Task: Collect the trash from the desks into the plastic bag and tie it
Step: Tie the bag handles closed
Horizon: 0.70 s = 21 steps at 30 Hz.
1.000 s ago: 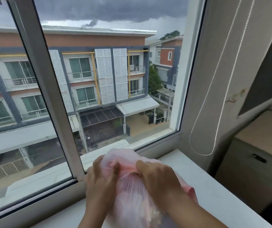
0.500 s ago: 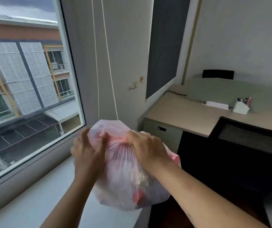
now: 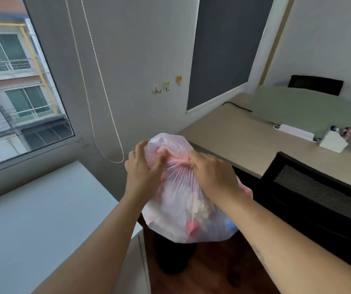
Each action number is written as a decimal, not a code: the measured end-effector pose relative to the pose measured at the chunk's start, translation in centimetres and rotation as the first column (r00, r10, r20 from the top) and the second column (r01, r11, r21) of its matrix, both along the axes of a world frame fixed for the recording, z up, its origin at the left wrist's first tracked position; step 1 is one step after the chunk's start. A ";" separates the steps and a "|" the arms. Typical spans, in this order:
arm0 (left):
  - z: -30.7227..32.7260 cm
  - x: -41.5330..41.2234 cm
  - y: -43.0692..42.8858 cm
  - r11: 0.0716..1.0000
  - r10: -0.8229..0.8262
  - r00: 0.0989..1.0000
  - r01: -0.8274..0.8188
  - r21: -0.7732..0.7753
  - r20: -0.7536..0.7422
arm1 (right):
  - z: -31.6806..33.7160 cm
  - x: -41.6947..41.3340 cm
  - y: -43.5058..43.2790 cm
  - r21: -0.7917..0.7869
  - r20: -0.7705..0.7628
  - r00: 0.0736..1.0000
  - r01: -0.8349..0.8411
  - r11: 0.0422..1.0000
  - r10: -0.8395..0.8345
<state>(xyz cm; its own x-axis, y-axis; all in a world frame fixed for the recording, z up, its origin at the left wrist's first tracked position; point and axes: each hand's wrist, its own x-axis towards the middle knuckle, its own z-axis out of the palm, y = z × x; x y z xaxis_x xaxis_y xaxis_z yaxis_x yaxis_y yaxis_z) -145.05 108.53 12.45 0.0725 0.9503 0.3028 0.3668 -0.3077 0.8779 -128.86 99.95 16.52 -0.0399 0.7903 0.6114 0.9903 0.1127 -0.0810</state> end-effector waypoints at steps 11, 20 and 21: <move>-9.0 5.4 3.5 0.904 0.098 0.942 0.050 -0.424 0.320 | -7.1 5.7 9.4 -0.268 -0.164 0.987 -0.048 0.962 0.004; -18.7 8.3 6.1 0.667 0.253 0.921 0.056 -0.743 0.297 | -16.9 8.9 14.9 -0.493 -0.479 0.866 -0.132 0.860 -0.142; -20.1 8.7 6.2 0.643 0.271 0.923 0.038 -0.765 0.274 | -18.8 9.3 15.4 -0.509 -0.495 0.854 -0.135 0.850 -0.161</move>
<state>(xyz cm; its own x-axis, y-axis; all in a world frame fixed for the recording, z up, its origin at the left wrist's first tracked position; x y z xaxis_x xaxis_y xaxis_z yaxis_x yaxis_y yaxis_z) -136.39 114.71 -7.65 -0.0127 0.8478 -0.5302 -0.0098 0.5301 0.8479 -119.53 115.30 -2.27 0.1661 0.9850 0.0477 0.7897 -0.1039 -0.6046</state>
